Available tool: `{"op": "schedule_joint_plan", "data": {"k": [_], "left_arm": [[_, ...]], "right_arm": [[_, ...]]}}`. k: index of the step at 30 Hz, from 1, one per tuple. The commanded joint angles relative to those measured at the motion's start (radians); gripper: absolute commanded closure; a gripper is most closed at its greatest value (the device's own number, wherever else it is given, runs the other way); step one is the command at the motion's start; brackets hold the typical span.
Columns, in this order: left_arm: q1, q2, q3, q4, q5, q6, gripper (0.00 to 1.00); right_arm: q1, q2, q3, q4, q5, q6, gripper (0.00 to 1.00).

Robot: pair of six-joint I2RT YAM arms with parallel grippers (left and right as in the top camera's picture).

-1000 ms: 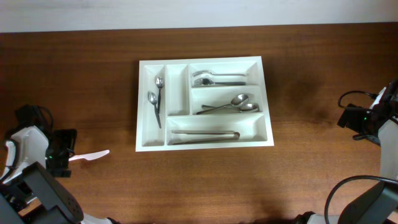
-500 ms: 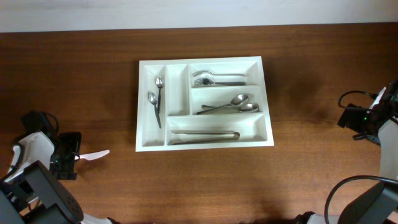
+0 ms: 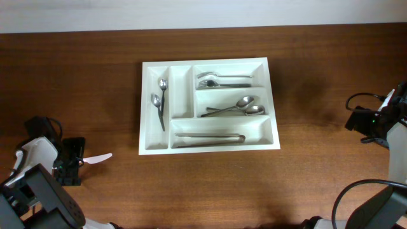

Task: Pack container
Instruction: 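Lower the left gripper and align it over the knife's handle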

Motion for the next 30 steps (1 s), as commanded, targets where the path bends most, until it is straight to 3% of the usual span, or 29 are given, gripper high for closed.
{"op": "schedule_joint_plan", "data": {"k": [1, 16, 20, 30], "left_arm": [[0.002, -0.009, -0.007, -0.003, -0.003, -0.023, 0.01], [0.005, -0.009, -0.006, -0.035, -0.045, -0.098, 0.01], [0.005, -0.009, -0.006, -0.075, -0.056, -0.169, 0.01], [0.005, -0.009, -0.006, -0.080, -0.053, -0.172, 0.01]], "right_arm": [[-0.006, 0.006, -0.002, 0.000, 0.001, 0.001, 0.01], [-0.006, 0.006, -0.002, 0.000, 0.001, 0.001, 0.01], [-0.006, 0.006, -0.002, 0.000, 0.001, 0.001, 0.01], [-0.006, 0.006, -0.002, 0.000, 0.001, 0.001, 0.01]]}}
